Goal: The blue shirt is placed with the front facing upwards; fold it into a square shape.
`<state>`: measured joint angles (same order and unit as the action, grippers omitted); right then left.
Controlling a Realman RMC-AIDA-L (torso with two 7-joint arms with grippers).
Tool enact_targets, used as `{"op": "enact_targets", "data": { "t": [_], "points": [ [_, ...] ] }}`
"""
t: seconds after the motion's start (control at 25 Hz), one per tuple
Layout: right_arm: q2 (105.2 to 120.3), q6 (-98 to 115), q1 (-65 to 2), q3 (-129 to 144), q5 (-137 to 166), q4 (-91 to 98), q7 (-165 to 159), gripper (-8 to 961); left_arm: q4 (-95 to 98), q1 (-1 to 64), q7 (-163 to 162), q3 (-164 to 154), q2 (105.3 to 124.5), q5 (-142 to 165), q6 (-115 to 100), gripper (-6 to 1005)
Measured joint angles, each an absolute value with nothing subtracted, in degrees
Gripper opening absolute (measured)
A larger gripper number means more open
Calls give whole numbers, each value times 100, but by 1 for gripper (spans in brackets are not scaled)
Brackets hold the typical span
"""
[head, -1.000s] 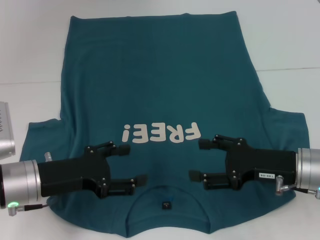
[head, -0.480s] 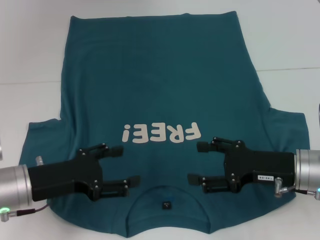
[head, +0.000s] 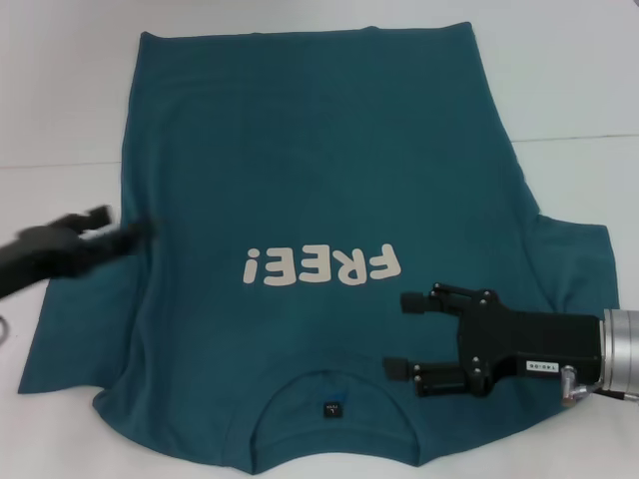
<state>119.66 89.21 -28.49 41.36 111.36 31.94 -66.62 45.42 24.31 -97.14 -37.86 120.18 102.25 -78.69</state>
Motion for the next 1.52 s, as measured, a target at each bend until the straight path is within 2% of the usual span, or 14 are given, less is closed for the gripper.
{"op": "enact_targets", "data": {
  "t": [0.12, 0.84, 1.52],
  "points": [
    [11963, 8891, -2841, 4134, 11146, 3194, -6657, 946, 4548, 2423, -10242, -3780, 11943, 10400, -7363, 905],
    [11952, 8826, -2835, 4104, 11153, 3267, -6669, 946, 4531, 2554, -11773, -3777, 11880, 11863, -6019, 904],
    [11952, 8857, -2866, 4115, 11146, 3338, -6802, 947, 4265, 2731, -11421, -3844, 11956, 12470, -5389, 905]
  ]
}}
